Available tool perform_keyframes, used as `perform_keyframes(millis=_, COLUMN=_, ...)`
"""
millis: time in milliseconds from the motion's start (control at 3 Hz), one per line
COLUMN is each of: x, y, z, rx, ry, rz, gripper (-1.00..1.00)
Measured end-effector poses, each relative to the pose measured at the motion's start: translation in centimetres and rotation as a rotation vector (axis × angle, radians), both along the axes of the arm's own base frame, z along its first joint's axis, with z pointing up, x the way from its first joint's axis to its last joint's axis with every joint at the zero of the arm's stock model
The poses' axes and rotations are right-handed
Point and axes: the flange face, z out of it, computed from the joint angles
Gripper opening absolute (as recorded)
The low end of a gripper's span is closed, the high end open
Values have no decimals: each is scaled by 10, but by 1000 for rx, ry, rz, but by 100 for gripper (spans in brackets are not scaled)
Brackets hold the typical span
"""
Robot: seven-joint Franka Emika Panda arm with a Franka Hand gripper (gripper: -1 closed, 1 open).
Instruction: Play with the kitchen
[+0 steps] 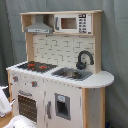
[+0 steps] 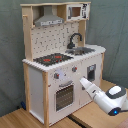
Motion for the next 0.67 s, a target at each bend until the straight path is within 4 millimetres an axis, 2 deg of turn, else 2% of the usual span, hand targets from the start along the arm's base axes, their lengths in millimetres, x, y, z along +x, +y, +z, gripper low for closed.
perform_keyframes(millis=667, x=-9, y=4, z=24, rx=-195, ry=48, rz=-22, gripper=100)
